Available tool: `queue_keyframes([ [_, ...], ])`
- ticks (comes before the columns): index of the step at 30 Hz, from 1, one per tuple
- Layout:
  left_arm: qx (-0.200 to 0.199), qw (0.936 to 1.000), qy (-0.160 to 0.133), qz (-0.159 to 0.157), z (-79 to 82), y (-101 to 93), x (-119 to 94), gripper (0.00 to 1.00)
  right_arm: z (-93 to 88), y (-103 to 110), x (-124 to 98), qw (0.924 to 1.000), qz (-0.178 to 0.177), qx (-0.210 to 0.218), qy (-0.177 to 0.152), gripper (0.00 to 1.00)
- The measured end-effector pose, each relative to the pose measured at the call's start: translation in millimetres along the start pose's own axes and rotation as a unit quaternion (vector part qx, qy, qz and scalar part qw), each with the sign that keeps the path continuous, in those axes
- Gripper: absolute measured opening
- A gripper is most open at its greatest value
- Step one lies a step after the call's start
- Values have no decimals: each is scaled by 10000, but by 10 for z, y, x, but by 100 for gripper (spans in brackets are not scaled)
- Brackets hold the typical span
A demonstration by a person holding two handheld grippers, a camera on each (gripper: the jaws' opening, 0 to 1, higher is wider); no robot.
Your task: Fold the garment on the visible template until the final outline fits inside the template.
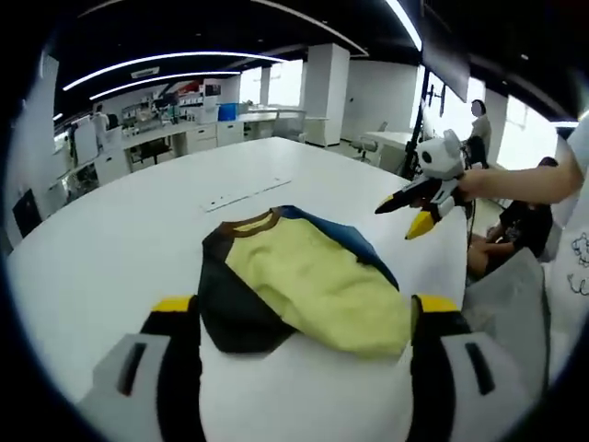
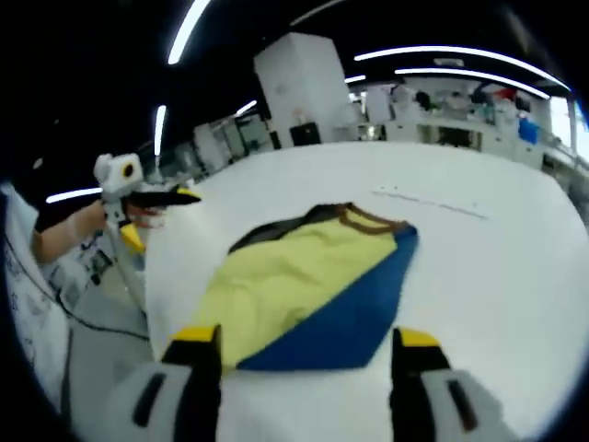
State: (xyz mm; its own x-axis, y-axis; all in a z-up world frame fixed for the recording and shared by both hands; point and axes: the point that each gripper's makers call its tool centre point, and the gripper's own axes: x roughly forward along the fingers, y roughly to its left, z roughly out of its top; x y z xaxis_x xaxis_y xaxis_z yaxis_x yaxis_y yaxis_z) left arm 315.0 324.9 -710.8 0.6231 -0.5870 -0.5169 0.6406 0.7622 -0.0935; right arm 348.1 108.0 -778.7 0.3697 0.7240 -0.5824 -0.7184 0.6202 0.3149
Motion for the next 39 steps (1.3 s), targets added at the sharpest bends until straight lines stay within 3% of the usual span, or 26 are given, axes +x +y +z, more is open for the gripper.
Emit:
queue_keyframes([
  [5,-47,10000,29,-6,-48,-36,-13,91,-198,10,79,9987,4,505,23,62],
  [9,-96,9999,41,0,-78,-10,-17,91,-278,37,134,9935,75,1131,-105,55],
  [16,-121,9999,78,-1,-107,-44,-17,91,-381,75,204,9865,157,1617,-193,45],
  [25,164,9994,304,-11,-181,-92,-28,90,-475,111,288,9783,273,2040,-249,38],
  [32,99,9995,294,-4,-186,-79,-66,89,-495,157,364,9722,371,2288,-341,26],
  [35,78,9995,308,-5,-208,-87,-63,89,-503,196,412,9694,416,2395,-349,17],
  [37,66,9994,333,0,-228,-87,-57,88,-472,199,420,9669,474,2473,-403,1],
  [39,52,9994,339,11,-248,-81,-55,88,-402,237,404,9652,542,2514,-482,0],
])
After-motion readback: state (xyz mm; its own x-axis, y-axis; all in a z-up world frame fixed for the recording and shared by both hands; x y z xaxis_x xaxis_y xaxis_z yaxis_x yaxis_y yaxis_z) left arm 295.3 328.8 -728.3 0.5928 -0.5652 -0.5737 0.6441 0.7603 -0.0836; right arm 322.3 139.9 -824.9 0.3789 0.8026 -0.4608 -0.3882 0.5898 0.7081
